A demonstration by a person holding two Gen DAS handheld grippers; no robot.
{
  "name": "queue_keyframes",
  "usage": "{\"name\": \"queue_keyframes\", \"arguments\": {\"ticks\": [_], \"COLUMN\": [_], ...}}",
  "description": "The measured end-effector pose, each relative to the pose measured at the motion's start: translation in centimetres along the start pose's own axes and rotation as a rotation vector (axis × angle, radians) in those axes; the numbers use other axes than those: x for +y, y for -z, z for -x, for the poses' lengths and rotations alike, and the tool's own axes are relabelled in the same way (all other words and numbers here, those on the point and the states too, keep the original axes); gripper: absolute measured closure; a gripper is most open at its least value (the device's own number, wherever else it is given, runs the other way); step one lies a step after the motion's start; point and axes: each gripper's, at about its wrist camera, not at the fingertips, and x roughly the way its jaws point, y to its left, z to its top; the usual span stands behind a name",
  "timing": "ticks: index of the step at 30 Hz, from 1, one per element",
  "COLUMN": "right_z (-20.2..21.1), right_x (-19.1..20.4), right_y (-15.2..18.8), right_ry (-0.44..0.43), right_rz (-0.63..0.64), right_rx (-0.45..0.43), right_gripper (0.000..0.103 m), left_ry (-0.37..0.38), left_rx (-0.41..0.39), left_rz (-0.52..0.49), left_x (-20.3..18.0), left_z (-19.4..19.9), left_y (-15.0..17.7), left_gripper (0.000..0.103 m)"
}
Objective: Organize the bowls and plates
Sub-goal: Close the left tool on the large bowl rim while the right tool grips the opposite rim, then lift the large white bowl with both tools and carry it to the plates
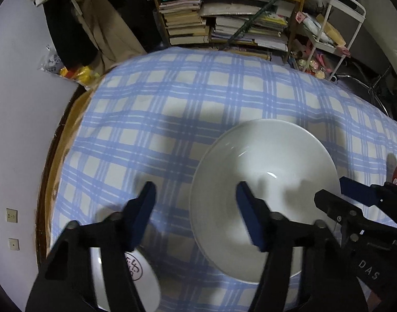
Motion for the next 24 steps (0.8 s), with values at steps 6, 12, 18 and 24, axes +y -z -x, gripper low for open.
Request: {"name": "queue_keyframes", "arguments": {"ticks": [6,12,18,24], "right_z": [-0.2,1.0,2.5,4.1], "right_x": [0.5,0.9,0.9,1.1], "right_y": [0.1,0.5,1.1,2.4], "right_ry": [-0.001,0.009,0.002,-0.028], "right_rz": [-0.010,0.004,0.026,0.030], "right_rx": [0.011,-0.011,-0.004,-0.003], "right_gripper": [0.093,0.094,0.094,0.094], "left_ry": [0.049,0.105,0.101,0.082], "left_rx": [0.070,0.084,0.072,0.069], "left_rz": [-0.005,0.034,0.005,-0.034], "left_x": [-0.5,0.1,-0.5,-0.8], "left_z": [-1.0,0.2,2.0,4.1], "left_y": [0.5,1.3,2.2,3.8], "left_gripper": [0.088,0.089,0.089,0.089]}}
